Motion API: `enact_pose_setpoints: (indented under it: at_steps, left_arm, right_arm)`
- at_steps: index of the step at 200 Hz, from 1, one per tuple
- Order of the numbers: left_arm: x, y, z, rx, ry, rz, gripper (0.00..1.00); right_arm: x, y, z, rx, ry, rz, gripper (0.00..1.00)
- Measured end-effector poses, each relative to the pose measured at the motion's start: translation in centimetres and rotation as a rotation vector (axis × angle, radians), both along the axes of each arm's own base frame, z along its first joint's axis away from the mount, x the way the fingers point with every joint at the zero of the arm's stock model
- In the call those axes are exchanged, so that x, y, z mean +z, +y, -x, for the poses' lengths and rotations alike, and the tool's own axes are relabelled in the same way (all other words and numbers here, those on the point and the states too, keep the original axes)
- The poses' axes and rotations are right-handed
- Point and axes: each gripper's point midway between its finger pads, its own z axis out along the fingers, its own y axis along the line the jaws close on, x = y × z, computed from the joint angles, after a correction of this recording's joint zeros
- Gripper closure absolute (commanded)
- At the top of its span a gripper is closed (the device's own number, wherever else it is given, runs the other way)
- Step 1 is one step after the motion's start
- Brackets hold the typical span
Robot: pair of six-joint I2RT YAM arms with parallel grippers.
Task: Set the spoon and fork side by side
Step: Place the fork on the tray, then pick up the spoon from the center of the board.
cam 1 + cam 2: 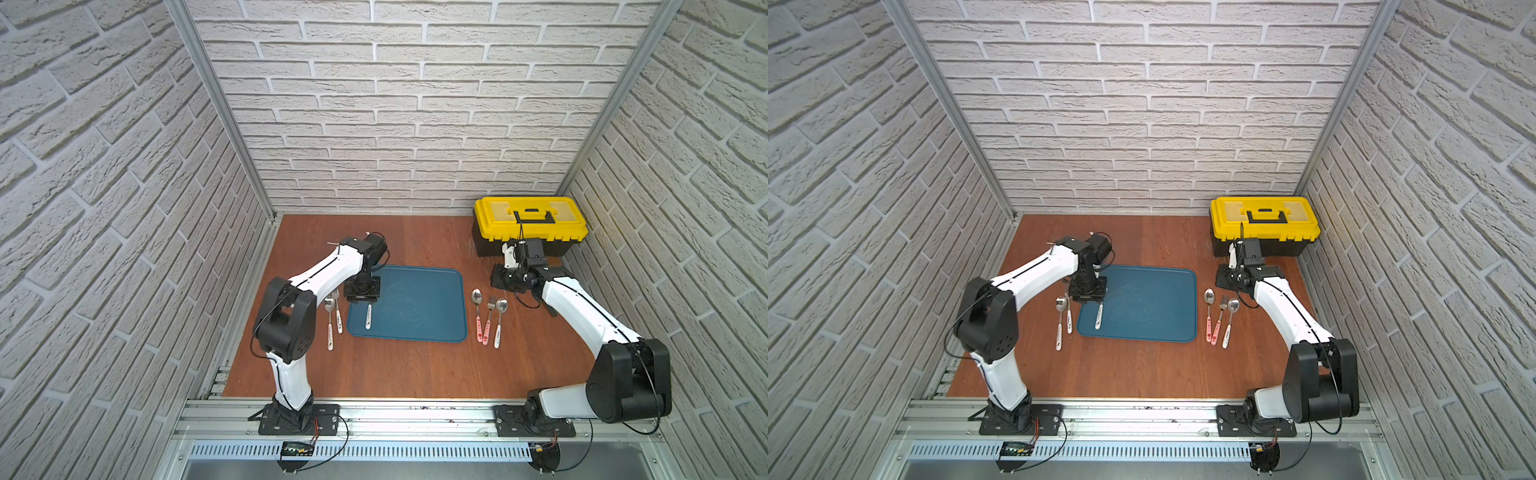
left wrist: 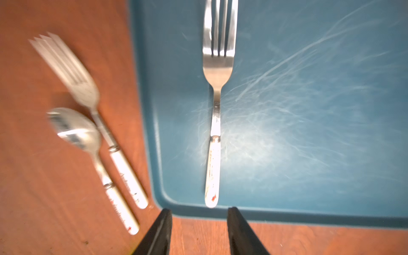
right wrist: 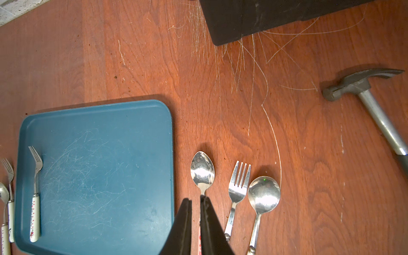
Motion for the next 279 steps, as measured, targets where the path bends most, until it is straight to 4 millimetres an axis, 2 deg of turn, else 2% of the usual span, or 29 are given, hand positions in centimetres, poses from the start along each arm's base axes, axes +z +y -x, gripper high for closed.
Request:
enact_pose_setpoints:
  at_steps: [17,42,61,78,125,181,219,279]
  left_arm:
    - [1.2,2.7,1.1,0.08,-0.027,0.028,0.53]
    - [-1.3,7.0,5.7,0.209,0.102,0.02,0.51]
    - [-3.3,7.6,8.9,0.232,0.218,0.029,0.49]
    - [-4.1,7.6,10.1,0.251,0.268,0.058,0.49]
    - [-5.8,7.9,10.3,0.314,0.271,0.108,0.52]
    - [-8.9,7.5,8.9,0.346,0.285,0.132,0.54]
    - [-9.6,7.9,9.4,0.369,0.292,0.116,0.54]
    - [-9.8,8.0,10.3,0.397,0.276,0.113,0.72]
  right_arm:
    - [0.0,0.1,0.0,0.0,-0.001,-0.004,0.85]
    - [0.1,0.1,-0.1,0.001,-0.003,-0.007,0.84]
    - [0.1,0.2,-0.1,0.003,-0.006,-0.01,0.84]
    - [0.2,0.3,-0.2,0.003,-0.009,-0.014,0.84]
    - [0.2,0.4,-0.2,0.008,-0.012,-0.015,0.83]
    - [0.2,0.5,-0.2,0.01,-0.011,-0.015,0.83]
    - [0.1,0.5,-0.2,0.01,-0.011,-0.015,0.83]
    - [0.1,0.5,-0.2,0.01,-0.011,-0.015,0.83]
